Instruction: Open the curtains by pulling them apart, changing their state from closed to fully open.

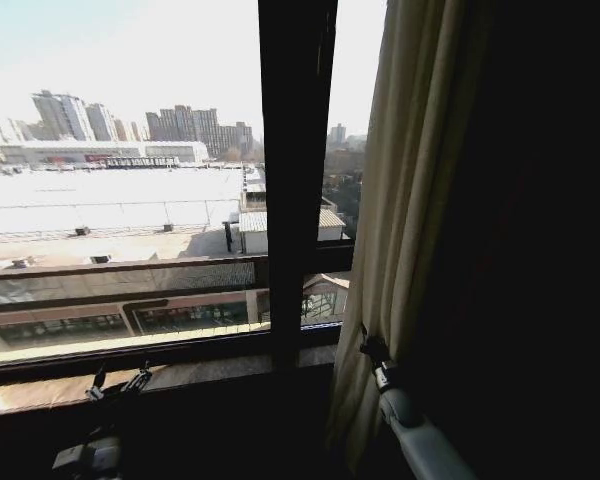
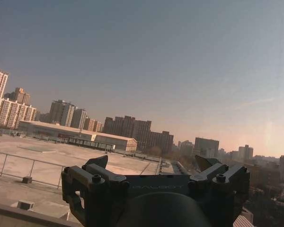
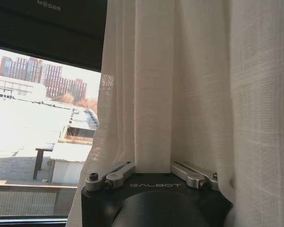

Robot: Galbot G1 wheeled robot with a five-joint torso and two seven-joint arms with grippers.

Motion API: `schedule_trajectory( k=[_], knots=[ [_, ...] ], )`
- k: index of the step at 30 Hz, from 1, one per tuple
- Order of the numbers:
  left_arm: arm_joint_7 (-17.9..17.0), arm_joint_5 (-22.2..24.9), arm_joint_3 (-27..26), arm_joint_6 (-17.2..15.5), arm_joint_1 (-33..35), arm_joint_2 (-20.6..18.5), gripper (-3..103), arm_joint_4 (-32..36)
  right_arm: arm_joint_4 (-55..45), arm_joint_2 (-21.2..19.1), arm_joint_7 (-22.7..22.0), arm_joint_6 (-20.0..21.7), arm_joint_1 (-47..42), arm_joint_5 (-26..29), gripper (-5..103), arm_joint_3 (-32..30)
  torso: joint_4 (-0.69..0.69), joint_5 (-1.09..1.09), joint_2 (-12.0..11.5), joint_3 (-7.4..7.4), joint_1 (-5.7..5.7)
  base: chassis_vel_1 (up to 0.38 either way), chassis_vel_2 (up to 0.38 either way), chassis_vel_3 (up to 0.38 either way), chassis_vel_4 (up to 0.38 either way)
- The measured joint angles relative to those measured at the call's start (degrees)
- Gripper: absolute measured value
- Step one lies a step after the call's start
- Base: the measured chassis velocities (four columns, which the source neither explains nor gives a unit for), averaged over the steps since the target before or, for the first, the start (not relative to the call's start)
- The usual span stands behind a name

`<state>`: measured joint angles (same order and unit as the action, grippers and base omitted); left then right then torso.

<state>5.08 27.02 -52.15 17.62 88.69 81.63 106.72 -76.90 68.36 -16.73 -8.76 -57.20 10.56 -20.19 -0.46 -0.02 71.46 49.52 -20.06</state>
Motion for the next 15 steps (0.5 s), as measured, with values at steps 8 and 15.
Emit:
schedule_trajectory(
  k=[8, 15],
  knots=[
    [0.0, 0.0, 0.0, 0.0, 0.0, 0.0, 100, 0.0, 1.0, -0.5, -7.5, 2.3, 1.1, -1.7, 0, -1.1, -0.02, 0.03, 0.0, 0.00, 0.00, 0.000, 0.000, 0.000, 0.000],
    [0.0, 0.0, 0.0, 0.0, 0.0, 0.0, 100, 0.0, -6.1, -1.4, -0.6, 2.9, -2.9, 1.6, -1, 1.1, -0.02, 0.03, 0.0, 0.01, 0.00, 0.000, 0.000, 0.000, 0.000]
  ],
)
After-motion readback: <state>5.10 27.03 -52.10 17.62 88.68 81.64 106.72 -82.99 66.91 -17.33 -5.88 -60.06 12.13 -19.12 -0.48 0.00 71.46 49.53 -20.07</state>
